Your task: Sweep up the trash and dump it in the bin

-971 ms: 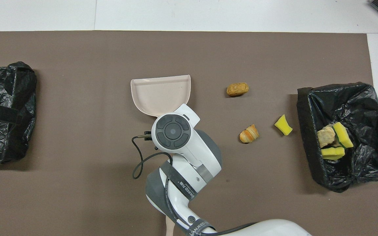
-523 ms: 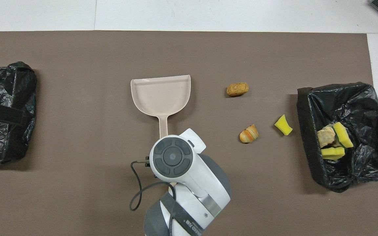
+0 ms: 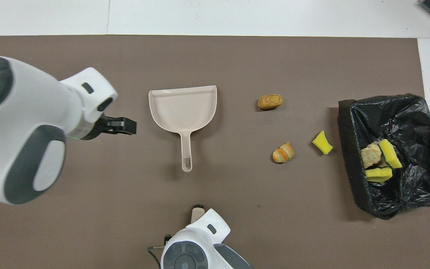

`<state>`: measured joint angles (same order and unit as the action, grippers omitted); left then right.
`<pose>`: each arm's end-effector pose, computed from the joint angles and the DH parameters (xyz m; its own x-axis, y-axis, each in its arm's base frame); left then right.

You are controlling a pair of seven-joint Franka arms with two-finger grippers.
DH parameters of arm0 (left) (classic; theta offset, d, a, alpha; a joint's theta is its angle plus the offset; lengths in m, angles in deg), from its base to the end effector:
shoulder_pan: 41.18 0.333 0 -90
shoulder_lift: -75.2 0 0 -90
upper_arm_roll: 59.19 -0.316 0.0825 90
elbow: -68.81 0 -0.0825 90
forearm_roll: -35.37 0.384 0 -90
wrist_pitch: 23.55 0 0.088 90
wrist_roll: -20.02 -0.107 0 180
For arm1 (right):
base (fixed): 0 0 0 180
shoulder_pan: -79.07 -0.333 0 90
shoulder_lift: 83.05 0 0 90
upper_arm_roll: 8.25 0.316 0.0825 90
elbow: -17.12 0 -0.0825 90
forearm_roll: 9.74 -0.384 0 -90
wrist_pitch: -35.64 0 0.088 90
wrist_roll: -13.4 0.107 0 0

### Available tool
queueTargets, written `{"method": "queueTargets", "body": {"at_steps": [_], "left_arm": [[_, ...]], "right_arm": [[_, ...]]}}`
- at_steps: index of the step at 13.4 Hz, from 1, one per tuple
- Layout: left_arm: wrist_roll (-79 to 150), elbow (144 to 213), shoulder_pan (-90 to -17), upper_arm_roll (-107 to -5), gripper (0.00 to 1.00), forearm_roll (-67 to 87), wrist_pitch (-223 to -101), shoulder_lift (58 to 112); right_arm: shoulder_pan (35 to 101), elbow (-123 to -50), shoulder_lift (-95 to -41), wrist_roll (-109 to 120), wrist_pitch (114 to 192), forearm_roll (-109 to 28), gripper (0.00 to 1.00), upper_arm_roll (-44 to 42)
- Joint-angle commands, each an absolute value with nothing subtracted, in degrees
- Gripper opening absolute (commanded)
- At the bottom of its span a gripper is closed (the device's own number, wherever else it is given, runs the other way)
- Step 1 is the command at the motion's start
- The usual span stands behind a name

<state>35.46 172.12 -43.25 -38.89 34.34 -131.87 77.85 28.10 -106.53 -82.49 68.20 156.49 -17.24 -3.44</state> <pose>0.5377 -0.2193 0.5170 0.9929 -0.1139 0.0334 -0.1153 -0.9924 0.0438 0.2938 0.4428 0.3889 0.9908 -0.0522 -0.1248 -0.0541 -0.9985 -0.0118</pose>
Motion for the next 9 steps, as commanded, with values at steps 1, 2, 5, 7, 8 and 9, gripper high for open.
{"method": "queueTargets", "body": {"at_steps": [1, 2, 5, 7, 8, 9], "left_arm": [[41.17, 172.35, -45.20, -36.88, 1.00, 37.29, -136.30, 84.04], [45.47, 172.44, -47.14, -36.52, 1.00, 41.74, -138.83, 86.60], [52.71, 172.52, -48.38, -33.10, 1.00, 44.60, -143.43, 91.27], [54.29, 172.61, -50.31, -32.83, 0.95, 44.51, -146.66, 93.90], [57.52, 172.61, -51.71, -32.83, 0.91, 44.51, -149.29, 95.92], [58.25, 172.44, -51.73, -32.91, 0.87, 44.60, -149.84, 96.37]], "right_arm": [[24.86, -112.77, -85.68, 71.92, 161.13, -19.84, 1.00, -3.59], [23.80, -114.09, -85.42, 73.42, 163.23, -19.84, 0.98, -3.59], [21.16, -116.21, -84.28, 75.10, 166.50, -19.84, 0.93, -3.59], [20.01, -116.39, -83.49, 75.19, 166.50, -19.93, 0.88, -3.59], [20.01, -116.39, -83.57, 75.28, 166.33, -19.93, 0.83, -3.59], [19.92, -116.39, -83.57, 75.28, 166.24, -19.93, 0.75, -3.59]]}}
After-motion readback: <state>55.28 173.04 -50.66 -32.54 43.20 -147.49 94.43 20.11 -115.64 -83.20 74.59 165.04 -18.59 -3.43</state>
